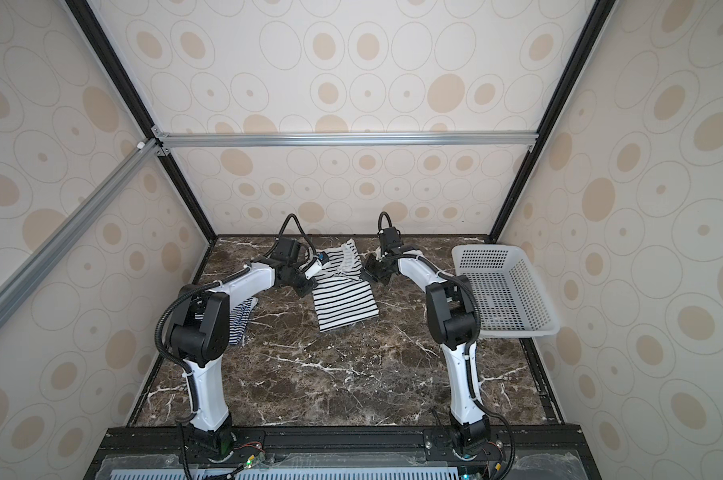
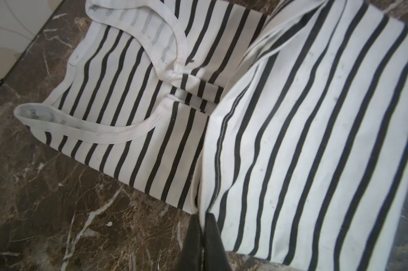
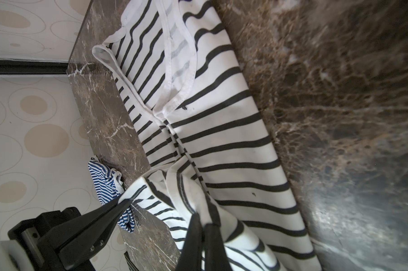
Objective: Fold and stack tank tops
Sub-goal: Fold the tank top at the top-center of the table.
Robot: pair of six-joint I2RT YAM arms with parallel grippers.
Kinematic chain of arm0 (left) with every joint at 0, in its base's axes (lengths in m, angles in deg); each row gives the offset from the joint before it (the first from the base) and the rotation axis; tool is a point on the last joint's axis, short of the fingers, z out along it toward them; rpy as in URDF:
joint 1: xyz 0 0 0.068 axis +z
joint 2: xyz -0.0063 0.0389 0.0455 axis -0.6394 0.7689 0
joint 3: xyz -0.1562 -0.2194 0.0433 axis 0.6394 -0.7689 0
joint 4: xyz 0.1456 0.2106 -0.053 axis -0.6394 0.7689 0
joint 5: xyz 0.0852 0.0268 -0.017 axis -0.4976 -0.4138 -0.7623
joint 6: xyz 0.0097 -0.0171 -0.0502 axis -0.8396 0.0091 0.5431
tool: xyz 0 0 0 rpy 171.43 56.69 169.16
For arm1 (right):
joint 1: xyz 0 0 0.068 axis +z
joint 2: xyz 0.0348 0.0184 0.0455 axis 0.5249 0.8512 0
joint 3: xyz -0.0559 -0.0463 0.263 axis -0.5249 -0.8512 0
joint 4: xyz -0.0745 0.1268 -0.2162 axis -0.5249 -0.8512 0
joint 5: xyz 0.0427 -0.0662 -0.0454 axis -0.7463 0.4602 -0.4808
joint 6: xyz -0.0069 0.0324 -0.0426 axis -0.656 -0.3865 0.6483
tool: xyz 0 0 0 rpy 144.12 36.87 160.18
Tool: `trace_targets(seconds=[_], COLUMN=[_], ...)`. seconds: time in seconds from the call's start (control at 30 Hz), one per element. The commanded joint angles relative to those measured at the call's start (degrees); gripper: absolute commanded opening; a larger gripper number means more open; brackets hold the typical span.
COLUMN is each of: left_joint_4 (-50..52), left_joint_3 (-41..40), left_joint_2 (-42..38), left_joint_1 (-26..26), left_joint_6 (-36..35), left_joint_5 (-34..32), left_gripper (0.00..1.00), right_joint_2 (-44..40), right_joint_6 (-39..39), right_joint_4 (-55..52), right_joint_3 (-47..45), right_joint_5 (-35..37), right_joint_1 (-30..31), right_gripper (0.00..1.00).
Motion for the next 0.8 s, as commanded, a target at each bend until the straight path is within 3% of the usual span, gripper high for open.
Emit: trace_targets(seconds=[0.0, 0.13, 0.2, 0.4, 0.6, 0.77], left_joint_4=[-0.73, -1.97, -2.97, -6.51, -10.76, -14.49], left_joint_3=[1.93, 1.81, 1.87, 1.63, -0.58, -7.77], left_joint_2=[1.29, 1.96, 2.55, 3.67, 2.6, -3.86], left_joint_1=[0.91, 1.04, 1.08, 1.11, 1.11, 1.04], left_joint_6=[0.08, 0.55, 1.06, 3.07, 5.68, 6.51], left_joint_5=[-0.44, -1.16, -2.12, -3.79, -8.69, -7.13], left_gripper=[0.0, 0.01, 0.07, 0.24, 0.3, 0.33], right_joint_2=[2.86, 5.57, 6.67, 4.75, -1.28, -4.34], right_joint_6=[-0.3, 0.05, 0.07, 1.11, 0.3, -0.02], right_joint_4=[-1.85, -3.69, -4.03, -2.89, 2.22, 5.15], right_joint_3=[2.93, 6.8, 8.17, 8.14, -0.86, -7.07], right_joint_5=[-0.1, -0.02, -0.08, 0.18, 0.45, 0.13], right_joint_1=[-0.54, -0.72, -0.98, -1.25, -1.07, -0.29], right_gripper=[0.0, 0.0, 0.0, 0.17, 0.2, 0.2])
